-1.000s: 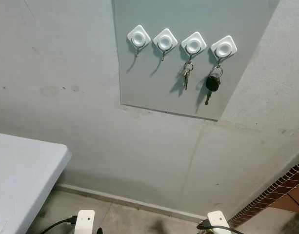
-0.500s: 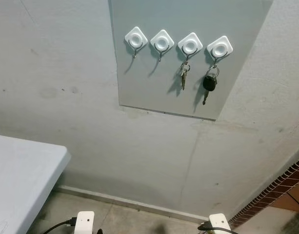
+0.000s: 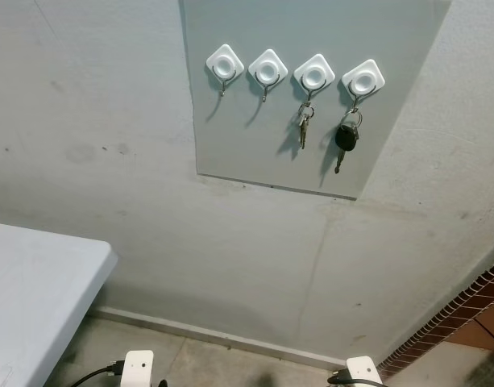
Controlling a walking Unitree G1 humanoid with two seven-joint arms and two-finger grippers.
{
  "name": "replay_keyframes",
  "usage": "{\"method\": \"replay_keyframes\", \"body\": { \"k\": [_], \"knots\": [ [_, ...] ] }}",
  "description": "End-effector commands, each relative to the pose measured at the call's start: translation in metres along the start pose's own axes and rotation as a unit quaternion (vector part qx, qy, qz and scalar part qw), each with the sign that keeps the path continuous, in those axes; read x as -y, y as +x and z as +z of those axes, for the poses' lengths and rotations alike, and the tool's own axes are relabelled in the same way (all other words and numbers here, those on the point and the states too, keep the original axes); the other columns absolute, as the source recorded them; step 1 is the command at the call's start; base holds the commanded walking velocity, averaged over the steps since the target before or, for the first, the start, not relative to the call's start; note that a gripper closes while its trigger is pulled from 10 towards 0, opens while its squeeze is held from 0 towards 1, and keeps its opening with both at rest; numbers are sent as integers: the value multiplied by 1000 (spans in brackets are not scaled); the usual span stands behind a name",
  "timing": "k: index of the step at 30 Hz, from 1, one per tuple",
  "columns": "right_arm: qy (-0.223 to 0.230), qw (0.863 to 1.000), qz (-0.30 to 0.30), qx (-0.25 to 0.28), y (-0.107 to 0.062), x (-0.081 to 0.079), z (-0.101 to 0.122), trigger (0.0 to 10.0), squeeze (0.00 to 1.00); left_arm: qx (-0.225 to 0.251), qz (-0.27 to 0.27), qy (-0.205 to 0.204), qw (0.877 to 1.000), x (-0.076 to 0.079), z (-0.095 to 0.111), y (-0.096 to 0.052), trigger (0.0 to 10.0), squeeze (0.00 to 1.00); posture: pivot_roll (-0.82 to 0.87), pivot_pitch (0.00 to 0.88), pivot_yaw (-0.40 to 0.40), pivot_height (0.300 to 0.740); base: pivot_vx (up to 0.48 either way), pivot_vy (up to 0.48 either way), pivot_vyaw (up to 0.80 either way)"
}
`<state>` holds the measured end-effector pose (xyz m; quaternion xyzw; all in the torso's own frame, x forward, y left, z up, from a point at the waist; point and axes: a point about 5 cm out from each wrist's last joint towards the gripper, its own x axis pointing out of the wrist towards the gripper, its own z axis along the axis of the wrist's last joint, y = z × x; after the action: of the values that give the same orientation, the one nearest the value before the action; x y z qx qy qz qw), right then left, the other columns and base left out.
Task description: Hang keys on a hook
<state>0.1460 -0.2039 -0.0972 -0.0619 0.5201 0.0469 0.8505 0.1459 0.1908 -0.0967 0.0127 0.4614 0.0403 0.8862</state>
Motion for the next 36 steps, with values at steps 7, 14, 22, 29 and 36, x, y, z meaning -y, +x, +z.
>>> {"method": "replay_keyframes", "body": {
  "k": [7,14,22,29,36],
  "knots": [
    [4,1000,-4,-5,0,1,-3,10000,0,-4,-2,1,1000,-3,-3,-1,10000,0,-69,0,-39,732,0,0,0],
    [3,1000,-3,-4,0,1,-2,10000,0,-4,-1,2,1000,-3,-3,-1,10000,0,-66,0,-41,732,0,0,0],
    [1,1000,-5,-3,0,2,-1,10000,0,-5,-1,0,1000,-3,-3,-1,10000,0,-67,0,-43,732,0,0,0],
    [1,1000,-4,-6,0,2,-2,10000,0,-6,-1,-1,1000,-2,-4,-1,10000,0,-66,0,-45,732,0,0,0],
    [3,1000,-4,-6,-1,2,-3,10000,0,-7,-2,-1,1000,-2,-4,-1,10000,0,-67,0,-45,732,0,0,0]
  ]
}}
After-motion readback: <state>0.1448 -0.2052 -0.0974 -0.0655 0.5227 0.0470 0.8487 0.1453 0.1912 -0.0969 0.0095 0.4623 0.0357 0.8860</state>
